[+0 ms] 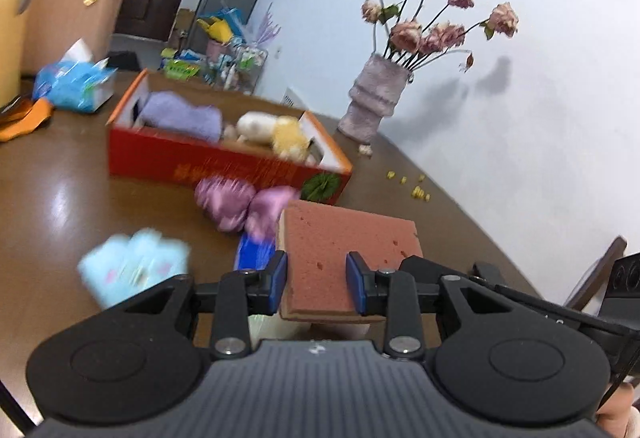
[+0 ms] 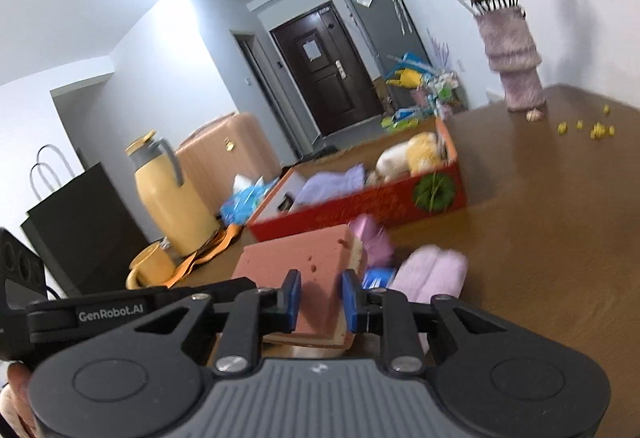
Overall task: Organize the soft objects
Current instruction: 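Grip the pink sponge block with both grippers, carry into box, open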
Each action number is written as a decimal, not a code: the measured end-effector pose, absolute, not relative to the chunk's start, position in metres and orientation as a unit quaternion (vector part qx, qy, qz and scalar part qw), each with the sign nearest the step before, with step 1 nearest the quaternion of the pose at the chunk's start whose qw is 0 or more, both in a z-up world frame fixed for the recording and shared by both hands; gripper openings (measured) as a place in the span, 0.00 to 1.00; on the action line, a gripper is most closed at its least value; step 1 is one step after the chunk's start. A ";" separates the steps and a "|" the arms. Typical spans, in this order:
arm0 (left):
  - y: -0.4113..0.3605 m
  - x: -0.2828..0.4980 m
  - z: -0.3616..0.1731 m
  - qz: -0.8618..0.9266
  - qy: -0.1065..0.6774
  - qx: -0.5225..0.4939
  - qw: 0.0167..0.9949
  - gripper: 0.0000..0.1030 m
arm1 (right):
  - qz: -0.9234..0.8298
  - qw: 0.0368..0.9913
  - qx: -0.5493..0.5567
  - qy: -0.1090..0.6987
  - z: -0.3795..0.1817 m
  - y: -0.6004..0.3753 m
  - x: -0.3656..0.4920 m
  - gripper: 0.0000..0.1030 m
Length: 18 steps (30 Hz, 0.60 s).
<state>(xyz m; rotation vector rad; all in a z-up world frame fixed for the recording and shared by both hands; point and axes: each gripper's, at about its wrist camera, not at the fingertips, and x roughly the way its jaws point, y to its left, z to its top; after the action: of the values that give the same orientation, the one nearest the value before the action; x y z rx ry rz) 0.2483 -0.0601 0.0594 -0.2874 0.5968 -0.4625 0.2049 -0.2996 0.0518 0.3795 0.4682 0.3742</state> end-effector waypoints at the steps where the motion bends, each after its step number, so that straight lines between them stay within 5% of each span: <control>1: -0.065 0.262 0.065 -0.230 0.286 -0.139 0.920 0.31 | 0.178 0.942 0.179 0.223 0.059 -0.303 0.218 0.21; 9: -0.092 0.433 0.093 -0.225 0.322 -0.164 0.905 0.31 | 0.150 0.942 0.139 0.265 0.113 -0.321 0.385 0.21; 18: -0.110 0.534 0.024 -0.187 0.426 -0.166 0.869 0.31 | 0.098 0.892 0.129 0.422 0.058 -0.313 0.528 0.21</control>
<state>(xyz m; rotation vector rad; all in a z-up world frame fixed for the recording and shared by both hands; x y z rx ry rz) 0.5339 -0.1098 0.0239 -0.3476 0.8918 -0.3922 0.5282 -0.3133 0.0580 0.2670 0.8752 0.2043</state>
